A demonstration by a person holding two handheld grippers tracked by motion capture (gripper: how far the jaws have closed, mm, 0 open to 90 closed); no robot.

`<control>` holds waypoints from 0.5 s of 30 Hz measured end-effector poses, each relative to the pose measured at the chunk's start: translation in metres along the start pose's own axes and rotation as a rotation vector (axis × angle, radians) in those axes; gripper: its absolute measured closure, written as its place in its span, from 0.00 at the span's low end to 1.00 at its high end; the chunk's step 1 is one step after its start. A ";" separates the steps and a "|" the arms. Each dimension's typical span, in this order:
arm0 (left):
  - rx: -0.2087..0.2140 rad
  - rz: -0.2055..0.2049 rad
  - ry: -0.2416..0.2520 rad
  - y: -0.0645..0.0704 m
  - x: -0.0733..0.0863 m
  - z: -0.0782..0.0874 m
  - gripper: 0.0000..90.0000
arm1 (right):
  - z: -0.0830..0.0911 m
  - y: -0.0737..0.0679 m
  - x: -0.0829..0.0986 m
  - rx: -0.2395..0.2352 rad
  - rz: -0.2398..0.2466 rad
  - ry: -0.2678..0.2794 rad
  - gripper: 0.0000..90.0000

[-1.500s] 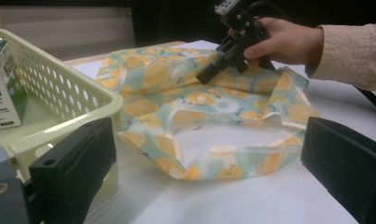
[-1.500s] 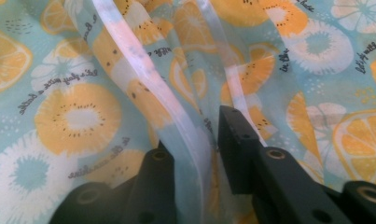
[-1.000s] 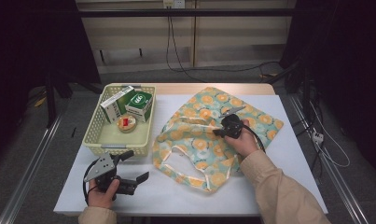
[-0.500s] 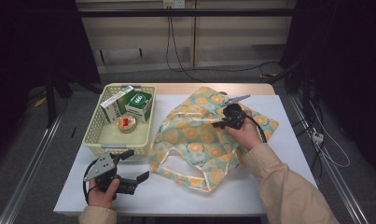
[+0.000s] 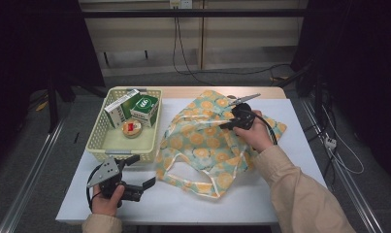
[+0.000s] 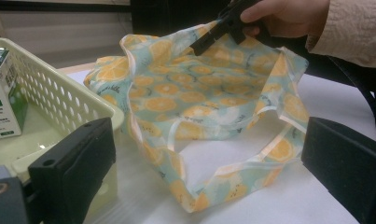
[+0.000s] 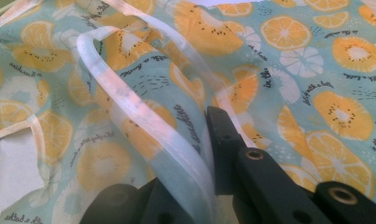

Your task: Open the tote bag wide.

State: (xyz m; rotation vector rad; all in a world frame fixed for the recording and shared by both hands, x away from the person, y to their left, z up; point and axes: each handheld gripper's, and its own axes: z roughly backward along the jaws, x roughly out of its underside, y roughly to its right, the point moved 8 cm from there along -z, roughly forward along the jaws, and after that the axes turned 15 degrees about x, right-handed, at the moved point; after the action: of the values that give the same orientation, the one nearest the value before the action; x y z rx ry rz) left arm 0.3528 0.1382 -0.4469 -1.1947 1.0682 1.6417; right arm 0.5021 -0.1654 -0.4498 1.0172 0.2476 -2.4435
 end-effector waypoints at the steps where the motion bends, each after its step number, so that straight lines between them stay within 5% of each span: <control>1: 0.001 -0.003 -0.003 0.000 0.000 0.000 0.03 | 0.000 -0.001 0.001 -0.015 -0.007 0.001 0.95; 8: 0.004 0.000 0.003 0.000 0.000 -0.001 0.03 | -0.006 -0.007 0.008 -0.038 -0.003 -0.022 0.82; 15: 0.009 0.007 0.000 -0.001 0.002 -0.002 0.03 | -0.025 -0.021 0.016 -0.047 0.055 -0.067 0.46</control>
State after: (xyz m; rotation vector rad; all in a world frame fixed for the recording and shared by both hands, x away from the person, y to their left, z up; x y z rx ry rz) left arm 0.3535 0.1365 -0.4491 -1.1862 1.0799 1.6400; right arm 0.4978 -0.1445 -0.4793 0.9083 0.2498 -2.4064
